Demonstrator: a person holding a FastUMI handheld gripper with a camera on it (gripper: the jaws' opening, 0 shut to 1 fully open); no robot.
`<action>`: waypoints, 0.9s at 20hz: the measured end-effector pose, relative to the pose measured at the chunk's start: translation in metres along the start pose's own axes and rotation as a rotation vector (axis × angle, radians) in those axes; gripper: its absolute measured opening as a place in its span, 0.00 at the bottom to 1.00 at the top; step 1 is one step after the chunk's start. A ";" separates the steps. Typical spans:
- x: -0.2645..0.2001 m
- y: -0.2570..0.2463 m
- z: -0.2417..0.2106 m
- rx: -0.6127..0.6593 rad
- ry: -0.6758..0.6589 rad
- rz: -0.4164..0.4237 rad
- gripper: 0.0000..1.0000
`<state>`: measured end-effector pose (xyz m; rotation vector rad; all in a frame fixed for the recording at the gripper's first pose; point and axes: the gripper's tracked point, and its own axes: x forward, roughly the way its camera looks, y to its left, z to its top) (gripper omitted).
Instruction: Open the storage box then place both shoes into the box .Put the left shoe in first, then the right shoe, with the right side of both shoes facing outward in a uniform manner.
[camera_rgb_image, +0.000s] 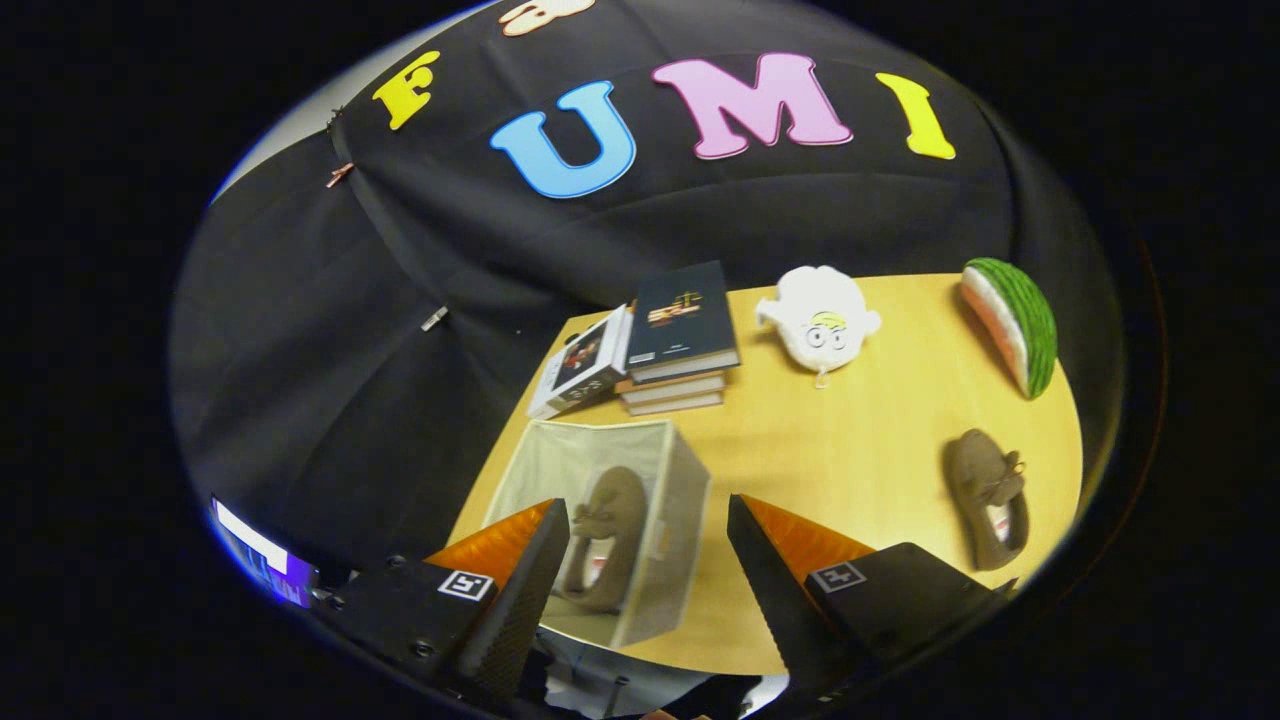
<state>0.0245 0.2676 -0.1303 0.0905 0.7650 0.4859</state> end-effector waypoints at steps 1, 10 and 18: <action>-0.007 -0.026 -0.002 -0.013 0.000 -0.044 0.98; -0.056 -0.241 -0.042 -0.062 0.062 -0.317 0.99; -0.030 -0.357 -0.089 -0.109 0.220 -0.377 0.99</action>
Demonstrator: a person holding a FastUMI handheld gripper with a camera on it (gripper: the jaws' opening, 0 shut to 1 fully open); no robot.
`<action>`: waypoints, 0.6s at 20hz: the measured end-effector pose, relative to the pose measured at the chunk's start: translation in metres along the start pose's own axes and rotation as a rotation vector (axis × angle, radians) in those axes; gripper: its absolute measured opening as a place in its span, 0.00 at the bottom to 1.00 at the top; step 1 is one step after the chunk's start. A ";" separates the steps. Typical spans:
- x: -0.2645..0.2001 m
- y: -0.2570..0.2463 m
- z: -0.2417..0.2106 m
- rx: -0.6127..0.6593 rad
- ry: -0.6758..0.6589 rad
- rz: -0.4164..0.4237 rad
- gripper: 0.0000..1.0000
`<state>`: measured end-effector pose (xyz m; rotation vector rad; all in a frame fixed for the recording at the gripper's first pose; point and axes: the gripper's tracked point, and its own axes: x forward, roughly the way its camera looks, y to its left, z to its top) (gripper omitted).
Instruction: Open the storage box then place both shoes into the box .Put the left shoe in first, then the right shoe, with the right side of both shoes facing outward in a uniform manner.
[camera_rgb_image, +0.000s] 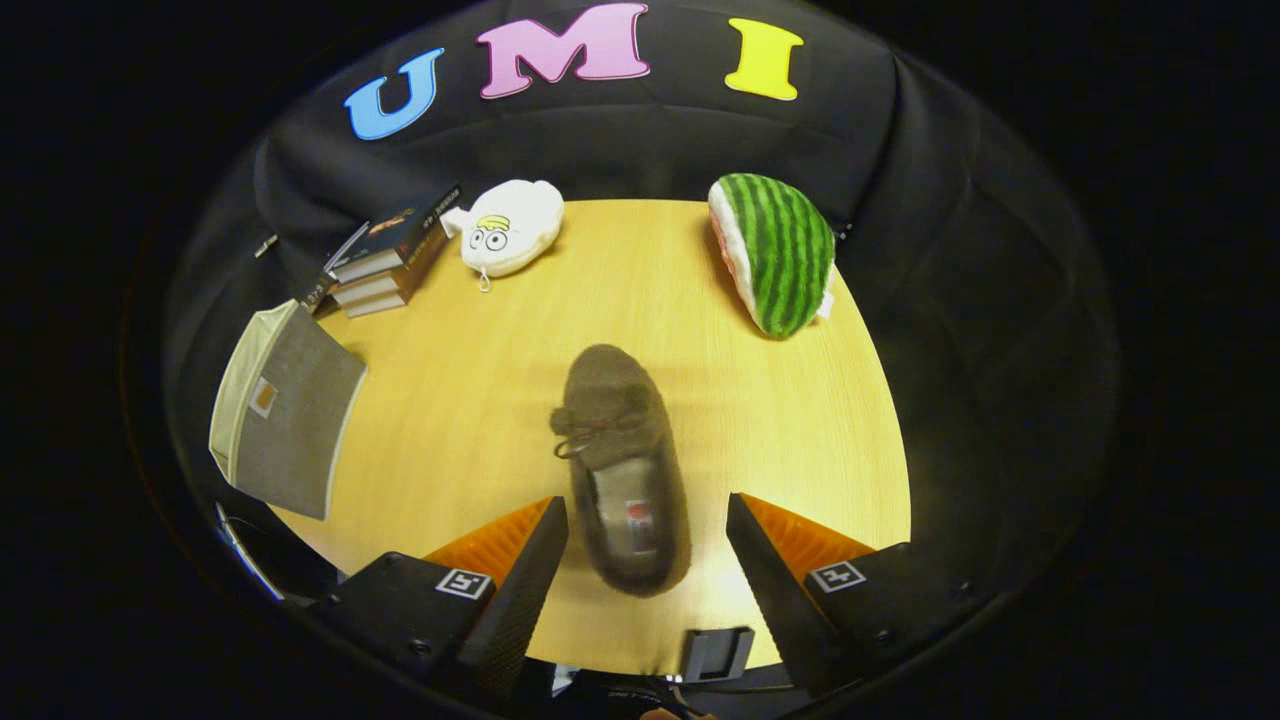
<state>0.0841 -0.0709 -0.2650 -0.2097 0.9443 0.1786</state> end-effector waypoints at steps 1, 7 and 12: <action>0.010 -0.009 -0.005 -0.004 0.023 -0.008 0.99; 0.063 -0.020 -0.002 0.049 0.041 0.009 0.98; 0.083 -0.012 -0.008 0.210 0.118 0.086 0.95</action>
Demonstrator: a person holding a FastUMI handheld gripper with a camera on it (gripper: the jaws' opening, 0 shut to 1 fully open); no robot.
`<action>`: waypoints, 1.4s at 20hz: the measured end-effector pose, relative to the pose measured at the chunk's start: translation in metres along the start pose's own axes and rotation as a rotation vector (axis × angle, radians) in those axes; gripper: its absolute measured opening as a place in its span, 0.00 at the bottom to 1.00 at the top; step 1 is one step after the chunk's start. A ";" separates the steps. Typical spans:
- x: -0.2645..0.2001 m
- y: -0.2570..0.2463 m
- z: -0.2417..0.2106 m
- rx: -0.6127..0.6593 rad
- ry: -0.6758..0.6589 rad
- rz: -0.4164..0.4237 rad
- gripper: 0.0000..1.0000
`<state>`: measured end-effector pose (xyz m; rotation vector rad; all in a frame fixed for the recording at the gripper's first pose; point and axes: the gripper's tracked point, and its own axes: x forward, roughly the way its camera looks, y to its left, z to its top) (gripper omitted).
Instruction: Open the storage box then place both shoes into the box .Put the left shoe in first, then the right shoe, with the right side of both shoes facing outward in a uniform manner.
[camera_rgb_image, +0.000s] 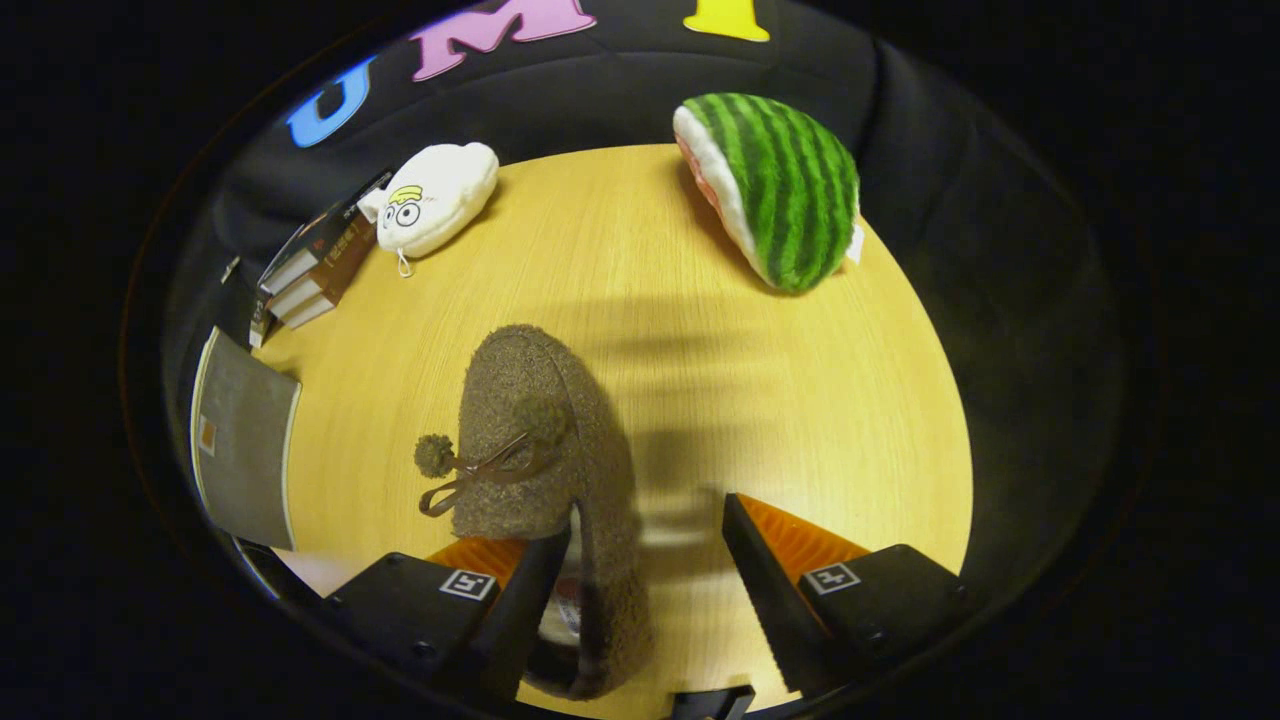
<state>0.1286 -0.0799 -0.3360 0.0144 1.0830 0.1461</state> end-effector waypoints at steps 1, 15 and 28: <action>0.000 0.005 -0.002 0.046 0.014 0.031 0.82; -0.055 0.056 0.014 0.119 -0.060 -0.011 0.06; -0.181 0.278 0.051 0.177 -0.210 0.209 0.06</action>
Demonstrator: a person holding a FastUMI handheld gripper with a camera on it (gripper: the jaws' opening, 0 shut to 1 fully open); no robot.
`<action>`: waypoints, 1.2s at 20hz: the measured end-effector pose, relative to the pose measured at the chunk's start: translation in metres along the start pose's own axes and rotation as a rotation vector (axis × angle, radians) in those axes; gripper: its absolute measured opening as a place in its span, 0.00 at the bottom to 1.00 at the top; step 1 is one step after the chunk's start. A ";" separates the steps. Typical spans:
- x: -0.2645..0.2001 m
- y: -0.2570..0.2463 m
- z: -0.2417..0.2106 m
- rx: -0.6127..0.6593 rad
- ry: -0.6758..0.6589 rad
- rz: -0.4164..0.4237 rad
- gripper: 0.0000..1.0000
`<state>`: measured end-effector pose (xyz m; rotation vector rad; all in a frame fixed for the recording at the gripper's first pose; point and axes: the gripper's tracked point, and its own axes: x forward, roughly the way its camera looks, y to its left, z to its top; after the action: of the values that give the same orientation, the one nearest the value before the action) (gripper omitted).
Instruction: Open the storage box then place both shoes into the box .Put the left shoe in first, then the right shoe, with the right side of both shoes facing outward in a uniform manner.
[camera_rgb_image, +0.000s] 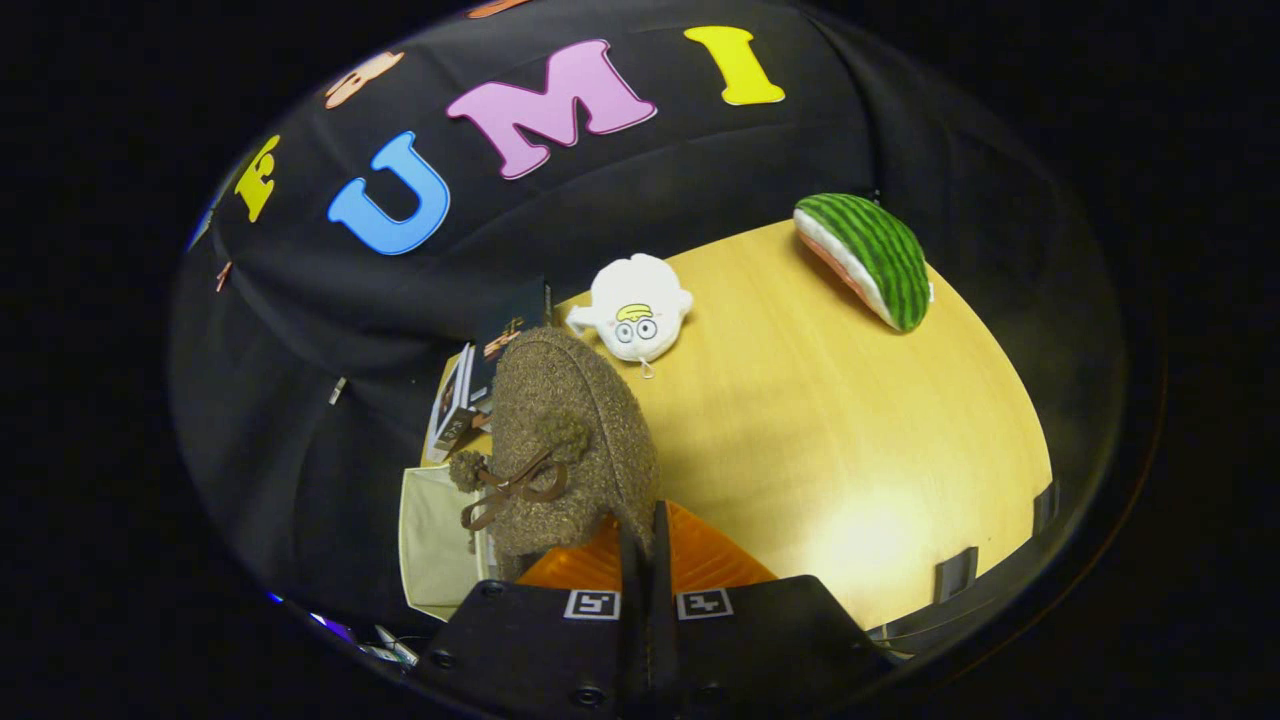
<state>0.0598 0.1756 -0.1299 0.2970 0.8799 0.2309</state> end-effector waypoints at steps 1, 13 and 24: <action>0.001 0.020 -0.003 0.004 0.005 0.020 0.06; 0.054 0.156 -0.097 0.015 0.150 0.103 0.06; 0.082 0.175 -0.146 -0.016 0.243 0.085 0.22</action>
<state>-0.0170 0.3887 -0.2159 0.2953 1.1059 0.3577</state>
